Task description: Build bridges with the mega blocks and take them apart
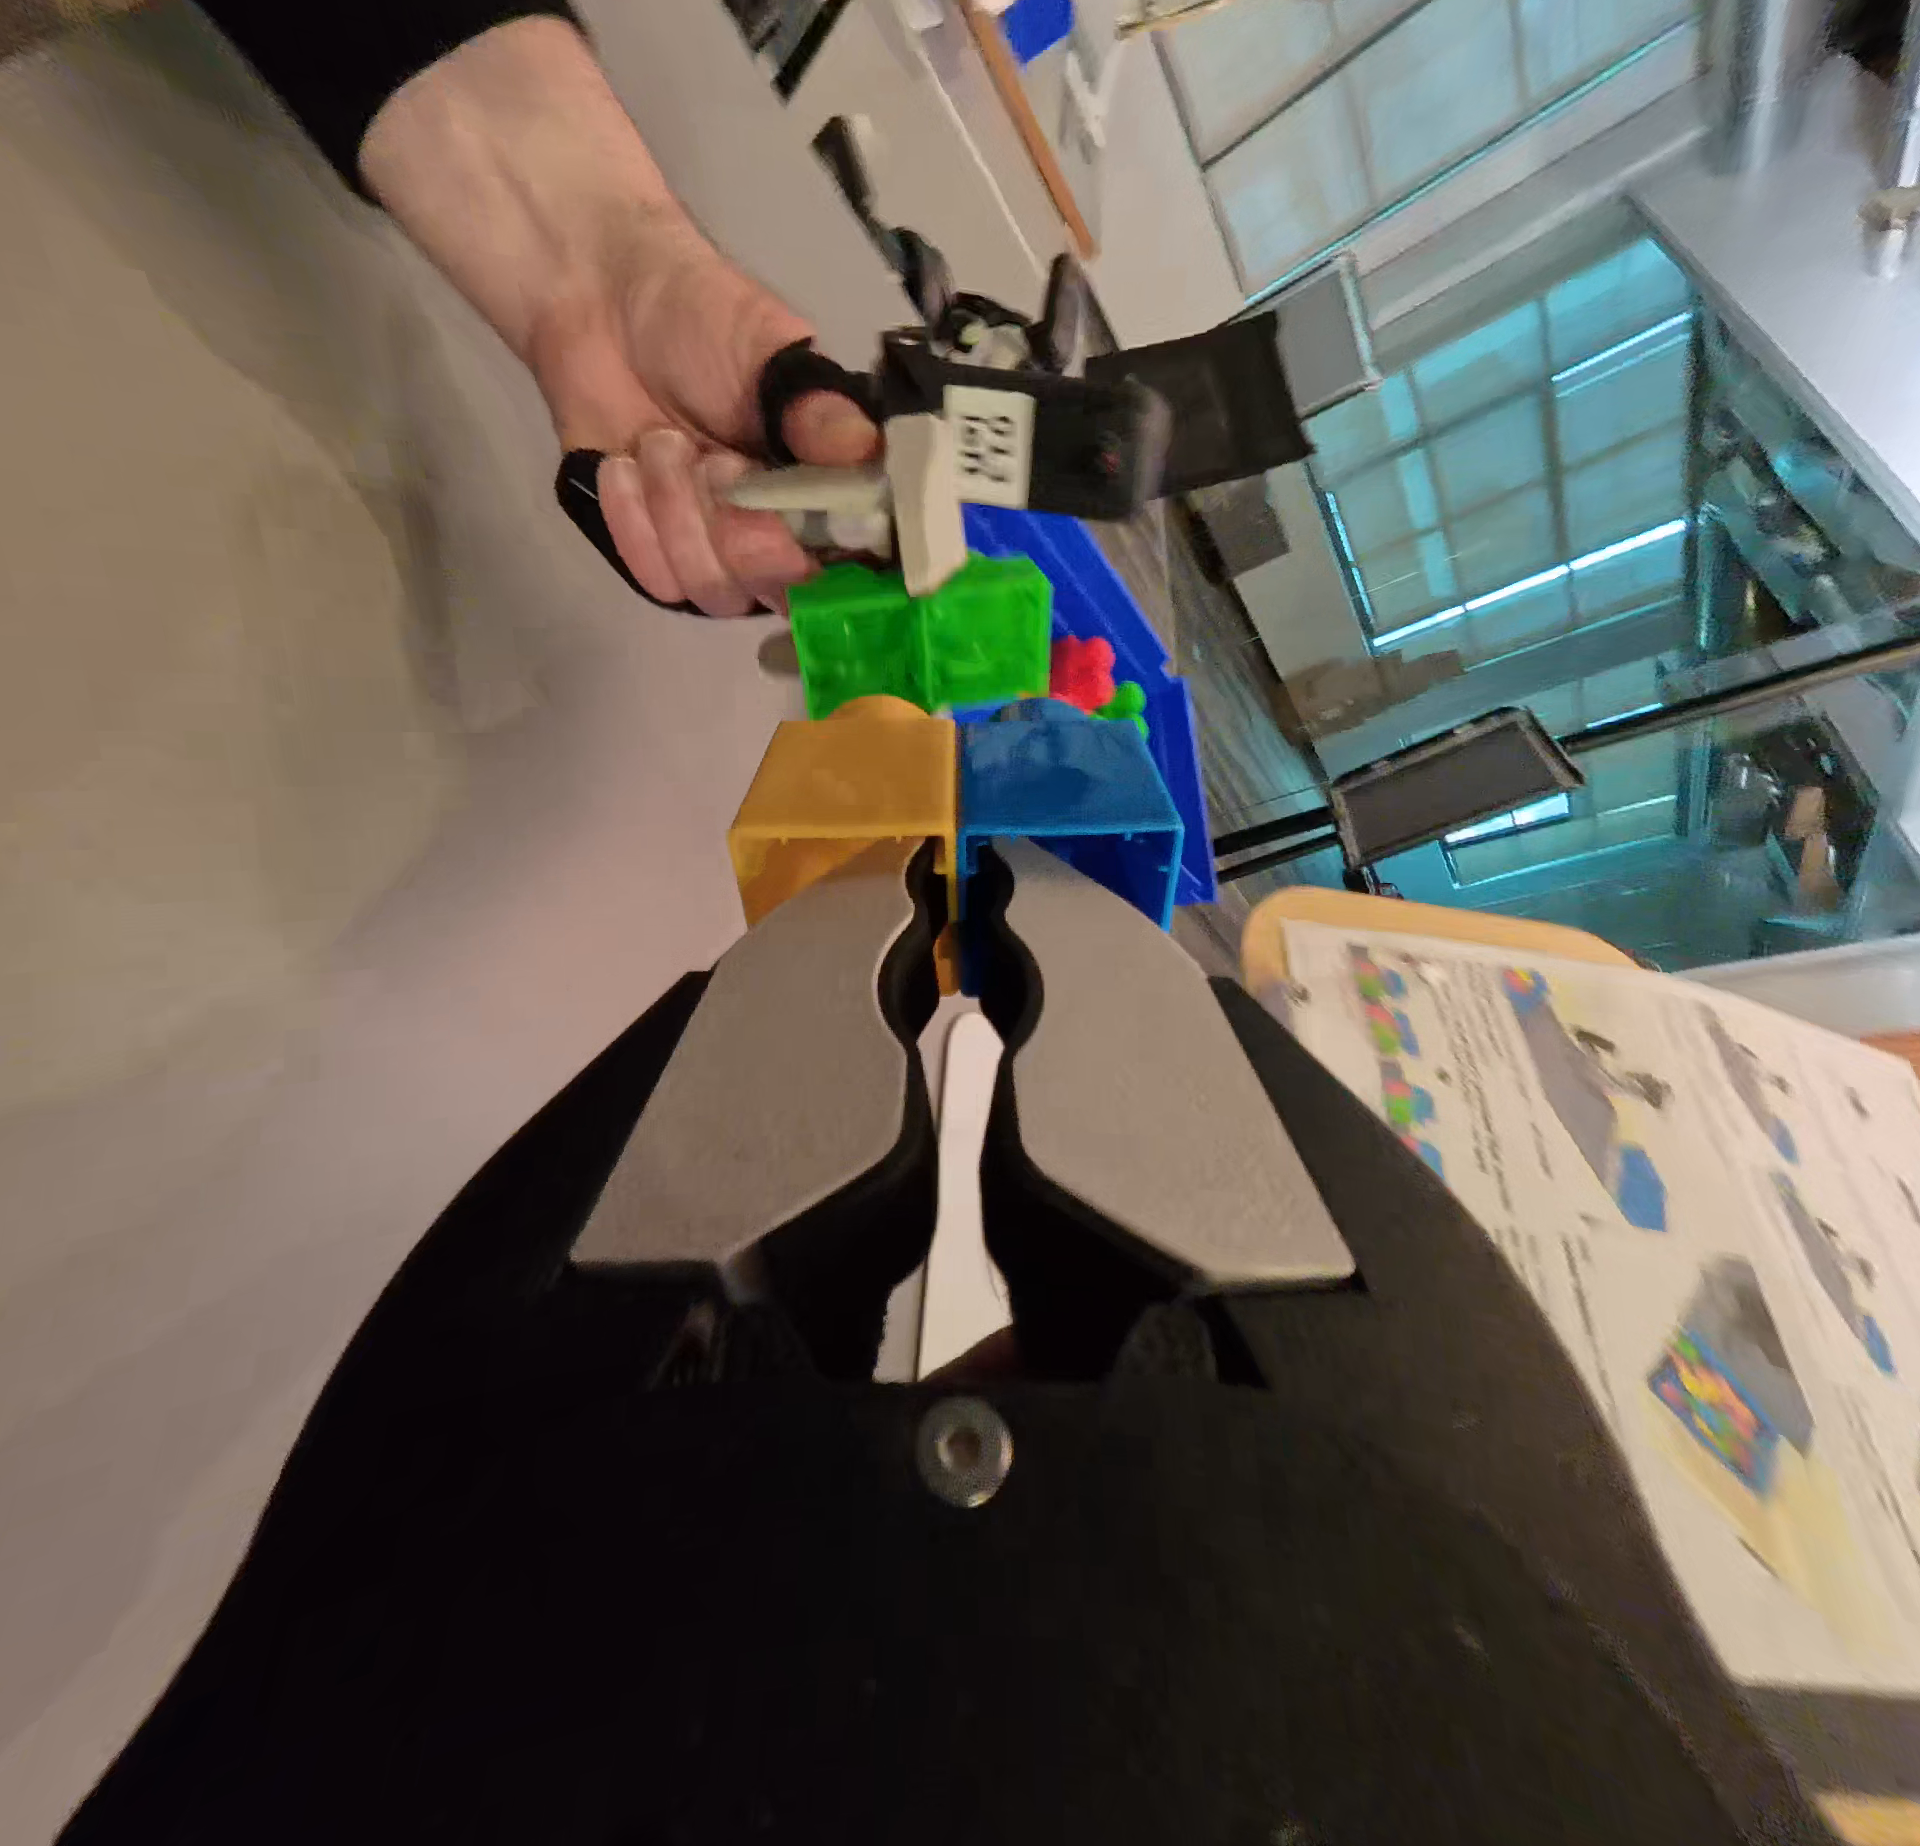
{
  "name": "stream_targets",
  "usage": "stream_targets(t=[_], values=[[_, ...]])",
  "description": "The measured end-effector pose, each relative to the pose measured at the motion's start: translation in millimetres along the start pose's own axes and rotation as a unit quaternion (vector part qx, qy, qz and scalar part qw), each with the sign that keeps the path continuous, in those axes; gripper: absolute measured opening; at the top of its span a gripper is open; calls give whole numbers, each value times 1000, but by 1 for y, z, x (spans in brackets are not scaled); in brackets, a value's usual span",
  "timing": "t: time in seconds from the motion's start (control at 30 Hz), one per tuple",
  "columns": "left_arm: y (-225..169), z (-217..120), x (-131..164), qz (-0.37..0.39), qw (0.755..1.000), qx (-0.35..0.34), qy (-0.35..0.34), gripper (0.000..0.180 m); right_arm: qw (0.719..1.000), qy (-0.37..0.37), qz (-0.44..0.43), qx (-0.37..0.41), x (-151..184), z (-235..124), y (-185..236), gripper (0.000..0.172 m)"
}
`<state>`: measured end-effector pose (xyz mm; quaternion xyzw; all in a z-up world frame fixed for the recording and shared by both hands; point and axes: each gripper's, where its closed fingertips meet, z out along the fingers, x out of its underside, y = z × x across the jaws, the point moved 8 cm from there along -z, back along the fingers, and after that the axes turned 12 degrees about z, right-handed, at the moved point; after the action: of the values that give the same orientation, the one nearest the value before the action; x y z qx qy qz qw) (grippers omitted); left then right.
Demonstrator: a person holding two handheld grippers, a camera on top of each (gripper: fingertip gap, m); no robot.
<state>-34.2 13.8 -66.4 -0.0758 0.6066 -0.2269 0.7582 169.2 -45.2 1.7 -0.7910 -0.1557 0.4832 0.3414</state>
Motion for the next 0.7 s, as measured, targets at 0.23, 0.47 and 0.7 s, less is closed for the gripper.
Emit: stream_targets(t=[0.23, 0.47, 0.7], values=[[-2, 6, 1, 37, 998, -9, 51, 35, 999, 15, 19, 39, 12, -30, -31, 5], [18, 2, -18, 83, 995, -31, 40, 35, 973, 78, 112, 186, 58, -107, -91, 5], [27, 0, -12, 76, 996, -34, 36, 35, 884, 222, 296, 287, 160, -173, -107, 5]])
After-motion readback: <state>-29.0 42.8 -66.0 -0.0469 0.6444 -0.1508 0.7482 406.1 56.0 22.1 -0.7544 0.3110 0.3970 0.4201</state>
